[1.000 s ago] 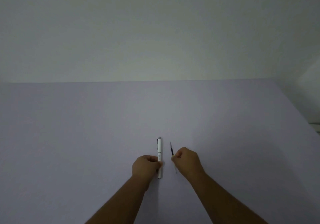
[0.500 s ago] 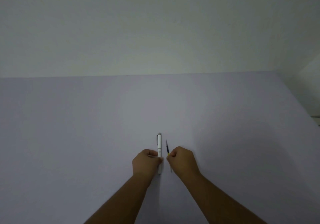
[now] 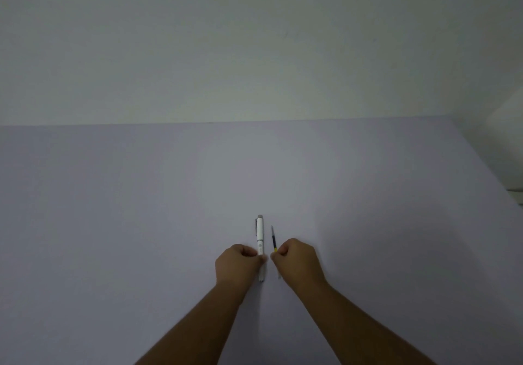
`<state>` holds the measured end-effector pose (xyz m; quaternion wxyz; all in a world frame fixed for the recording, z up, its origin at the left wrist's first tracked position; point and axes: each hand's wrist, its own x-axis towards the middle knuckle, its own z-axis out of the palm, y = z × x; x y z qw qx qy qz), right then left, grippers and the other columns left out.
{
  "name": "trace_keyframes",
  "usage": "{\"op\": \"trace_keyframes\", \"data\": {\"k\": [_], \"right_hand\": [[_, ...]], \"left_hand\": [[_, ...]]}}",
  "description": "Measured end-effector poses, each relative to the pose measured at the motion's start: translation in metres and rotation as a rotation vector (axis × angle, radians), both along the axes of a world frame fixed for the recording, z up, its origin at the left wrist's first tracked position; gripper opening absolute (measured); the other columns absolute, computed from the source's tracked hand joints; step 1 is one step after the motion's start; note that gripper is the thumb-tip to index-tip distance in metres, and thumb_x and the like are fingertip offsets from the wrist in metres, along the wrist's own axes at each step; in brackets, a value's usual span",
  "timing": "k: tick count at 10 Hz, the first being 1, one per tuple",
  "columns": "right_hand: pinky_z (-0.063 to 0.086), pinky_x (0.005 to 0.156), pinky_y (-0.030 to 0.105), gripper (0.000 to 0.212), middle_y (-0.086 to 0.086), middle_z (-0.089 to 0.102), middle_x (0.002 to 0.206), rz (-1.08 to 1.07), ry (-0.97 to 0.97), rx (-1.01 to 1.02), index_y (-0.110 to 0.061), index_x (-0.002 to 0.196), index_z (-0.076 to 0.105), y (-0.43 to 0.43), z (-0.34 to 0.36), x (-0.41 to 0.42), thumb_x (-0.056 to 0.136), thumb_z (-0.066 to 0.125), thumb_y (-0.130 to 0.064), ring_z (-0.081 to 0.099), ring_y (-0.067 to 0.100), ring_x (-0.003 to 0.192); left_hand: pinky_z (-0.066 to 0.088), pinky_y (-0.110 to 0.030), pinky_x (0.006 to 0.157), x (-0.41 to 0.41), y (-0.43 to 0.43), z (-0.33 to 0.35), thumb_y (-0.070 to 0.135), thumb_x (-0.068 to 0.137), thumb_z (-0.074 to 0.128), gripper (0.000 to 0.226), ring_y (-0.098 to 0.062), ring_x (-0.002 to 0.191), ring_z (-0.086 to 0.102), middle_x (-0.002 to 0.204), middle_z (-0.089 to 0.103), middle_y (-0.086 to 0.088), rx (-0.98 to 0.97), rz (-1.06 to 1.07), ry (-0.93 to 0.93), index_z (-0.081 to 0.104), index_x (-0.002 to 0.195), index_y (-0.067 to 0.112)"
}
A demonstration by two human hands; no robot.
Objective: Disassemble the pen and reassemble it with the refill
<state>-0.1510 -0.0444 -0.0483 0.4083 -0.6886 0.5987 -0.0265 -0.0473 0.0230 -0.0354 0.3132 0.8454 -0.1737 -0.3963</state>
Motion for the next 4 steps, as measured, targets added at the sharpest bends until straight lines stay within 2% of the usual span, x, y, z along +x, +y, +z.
{"op": "trace_keyframes", "data": {"k": [1, 2, 3, 4], "right_hand": [[0.055, 0.077, 0.032, 0.015, 0.009, 0.072, 0.089, -0.005, -0.01, -0.001, -0.018, 0.073, 0.057, 0.0, 0.001, -0.001, 0.081, 0.062, -0.03, 0.068, 0.025, 0.085], [0.054, 0.078, 0.033, 0.017, 0.009, 0.072, 0.089, -0.002, -0.028, -0.011, -0.018, 0.075, 0.057, 0.0, 0.0, -0.002, 0.084, 0.061, -0.032, 0.067, 0.025, 0.086], [0.052, 0.077, 0.034, 0.021, 0.007, 0.065, 0.082, -0.014, -0.026, -0.006, -0.018, 0.077, 0.054, 0.0, 0.004, -0.004, 0.087, 0.056, -0.036, 0.062, 0.023, 0.078], [0.052, 0.077, 0.038, 0.03, 0.009, 0.065, 0.084, -0.036, -0.007, -0.084, -0.015, 0.08, 0.053, -0.002, 0.008, -0.004, 0.093, 0.044, -0.039, 0.06, 0.026, 0.08]], "left_hand": [[0.036, -0.011, 0.053, -0.001, 0.0, 0.0, 0.029, 0.081, 0.073, 0.016, -0.001, 0.066, 0.05, 0.076, 0.058, 0.01, -0.006, 0.011, -0.002, 0.067, 0.091, 0.017], [0.036, -0.011, 0.054, 0.002, 0.002, -0.002, 0.031, 0.079, 0.074, 0.02, -0.006, 0.071, 0.054, 0.08, 0.06, 0.008, -0.013, 0.007, 0.0, 0.067, 0.093, 0.017], [0.045, -0.018, 0.067, 0.005, 0.004, 0.002, 0.03, 0.077, 0.076, 0.027, -0.016, 0.086, 0.062, 0.092, 0.067, 0.0, 0.003, 0.043, 0.03, 0.069, 0.097, 0.015], [0.045, -0.024, 0.073, 0.011, 0.01, 0.009, 0.031, 0.08, 0.073, 0.025, -0.019, 0.09, 0.064, 0.097, 0.071, -0.003, -0.021, 0.099, 0.015, 0.07, 0.098, 0.014]]}}
